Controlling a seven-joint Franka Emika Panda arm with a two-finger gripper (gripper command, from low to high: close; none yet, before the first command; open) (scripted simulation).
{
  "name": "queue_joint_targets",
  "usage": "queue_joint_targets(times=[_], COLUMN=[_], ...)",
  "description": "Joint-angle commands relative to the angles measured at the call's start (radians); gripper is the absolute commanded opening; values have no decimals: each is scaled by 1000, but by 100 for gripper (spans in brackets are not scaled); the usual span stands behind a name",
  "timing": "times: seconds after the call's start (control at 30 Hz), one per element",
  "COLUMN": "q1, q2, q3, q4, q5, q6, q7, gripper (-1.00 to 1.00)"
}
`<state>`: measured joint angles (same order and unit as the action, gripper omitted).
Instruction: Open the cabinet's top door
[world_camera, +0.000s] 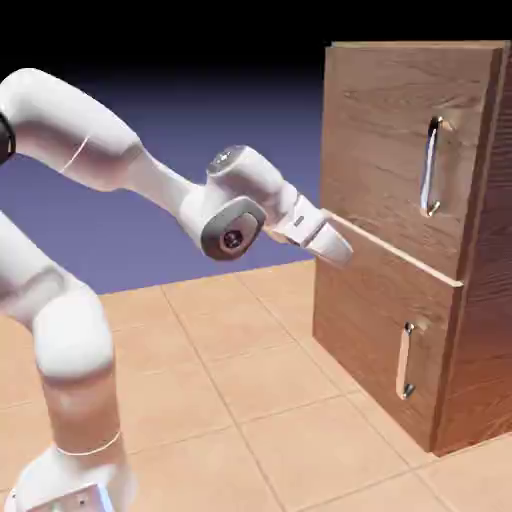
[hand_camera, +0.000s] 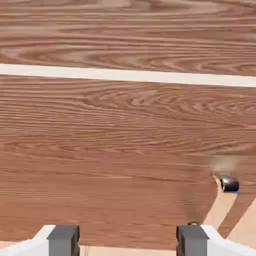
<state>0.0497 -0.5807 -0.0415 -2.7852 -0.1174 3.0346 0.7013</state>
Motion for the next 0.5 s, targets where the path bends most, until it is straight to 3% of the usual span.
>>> queue_joint_targets(times=[0.0,0.47], q1=[14,210], q2=[-4,-59], q3=[-15,-231], q4=[9,138], q5=[-44,-653], q6=[-1,-13], q7=[-15,-221], gripper=[0,0])
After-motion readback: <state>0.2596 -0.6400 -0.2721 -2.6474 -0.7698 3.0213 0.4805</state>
